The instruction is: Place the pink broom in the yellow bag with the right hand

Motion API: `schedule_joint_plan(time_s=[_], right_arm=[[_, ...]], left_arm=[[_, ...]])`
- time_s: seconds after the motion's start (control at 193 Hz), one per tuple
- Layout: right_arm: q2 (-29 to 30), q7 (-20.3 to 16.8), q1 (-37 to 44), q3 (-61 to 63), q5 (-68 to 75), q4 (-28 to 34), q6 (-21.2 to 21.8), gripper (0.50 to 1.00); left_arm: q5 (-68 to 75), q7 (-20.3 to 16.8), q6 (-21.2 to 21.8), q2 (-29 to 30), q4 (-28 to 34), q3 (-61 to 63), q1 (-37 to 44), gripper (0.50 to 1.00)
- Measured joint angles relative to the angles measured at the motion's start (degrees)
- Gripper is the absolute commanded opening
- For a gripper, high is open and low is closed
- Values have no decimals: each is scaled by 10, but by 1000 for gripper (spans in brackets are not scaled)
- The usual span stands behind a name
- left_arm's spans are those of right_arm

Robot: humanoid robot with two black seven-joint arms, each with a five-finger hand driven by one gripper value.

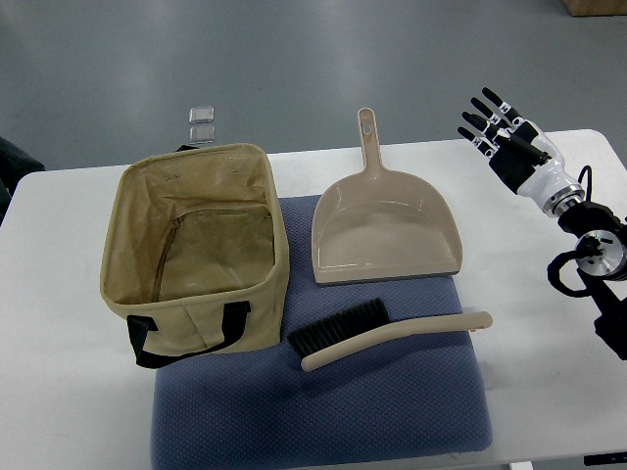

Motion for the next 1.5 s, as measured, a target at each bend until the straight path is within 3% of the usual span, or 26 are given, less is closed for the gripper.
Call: schedule_joint_plan(time_s=[0.228,0.431,0.597,0.856,1.126,1.38,1.499], right_arm=[[5,2,0,1,0,0,7,928],[1,3,0,-5,0,1,59,926],[-17,7,4,-26,0,2,70,924],[-120,94,44,-199,-7,16,88,921],[-226,135,104,-356,-56,105,91,919],[-279,171,125,-406,-290,204,79,901],[-315,173,139,-450,-367,263,41,901]], left_arm=[[0,0,0,0,0,0,0,1000],[0,0,0,0,0,0,0,1000],[0,0,0,0,0,0,0,1000],[0,0,0,0,0,0,0,1000],[0,0,0,0,0,0,0,1000],[0,0,0,0,0,0,0,1000],[0,0,0,0,0,0,0,1000]])
